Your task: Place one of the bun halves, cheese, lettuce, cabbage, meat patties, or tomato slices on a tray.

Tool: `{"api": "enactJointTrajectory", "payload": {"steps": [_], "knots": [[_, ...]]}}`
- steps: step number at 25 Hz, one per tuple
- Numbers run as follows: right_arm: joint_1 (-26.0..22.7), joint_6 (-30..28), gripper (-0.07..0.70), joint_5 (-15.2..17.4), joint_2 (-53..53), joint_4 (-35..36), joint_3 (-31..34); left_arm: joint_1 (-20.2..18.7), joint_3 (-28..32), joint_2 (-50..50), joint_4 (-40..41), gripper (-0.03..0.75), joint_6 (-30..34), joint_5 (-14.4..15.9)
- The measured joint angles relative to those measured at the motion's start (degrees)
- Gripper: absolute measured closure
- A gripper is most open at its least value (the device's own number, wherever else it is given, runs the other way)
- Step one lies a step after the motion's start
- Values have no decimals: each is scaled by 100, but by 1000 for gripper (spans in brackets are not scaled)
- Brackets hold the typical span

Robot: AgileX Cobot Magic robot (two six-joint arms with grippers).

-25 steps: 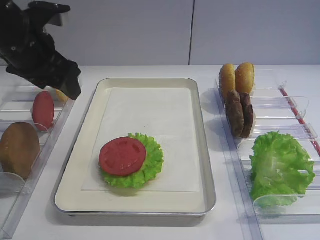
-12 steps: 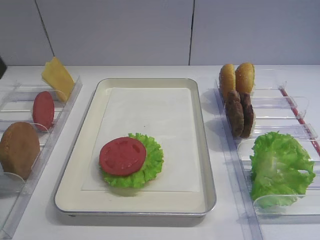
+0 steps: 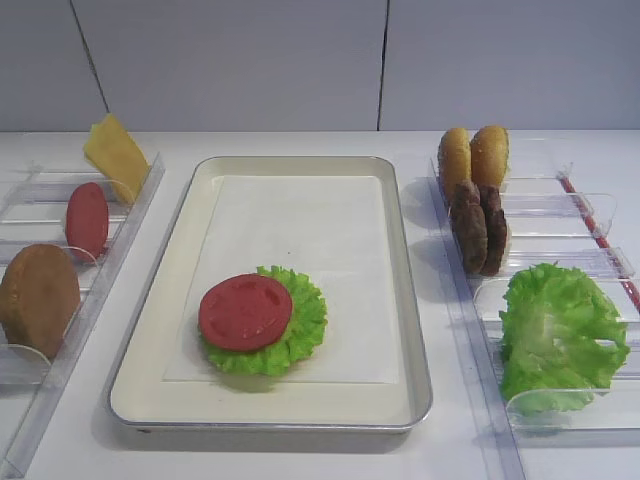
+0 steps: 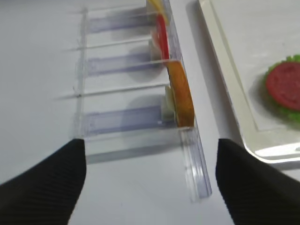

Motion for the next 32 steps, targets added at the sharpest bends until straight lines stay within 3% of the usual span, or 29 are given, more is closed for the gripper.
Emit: {"api": "enactJointTrajectory", "payload": {"steps": [4,10,19,22,27,30,32], "knots": [[0,0,386,0,0,0,0,3,306,-332,10,181,-81,526],[0,0,386,0,0,0,0,3,836,-937,10,183,-158,685],[0,0,386,0,0,0,0,13,876,-2173,-45,183,-207,681],[0,0,386,0,0,0,0,13,952,-2448,-45,183,-151,981],[0,0,386,0,0,2,0,13,998,-2474,-171,183,263,1057],[0,0,386,0,0,2,0,-10,998,-2488,-764,188,1234,1177],[0,0,386,0,0,2,0,-151,998,-2488,-931,201,1428,1226]]}}
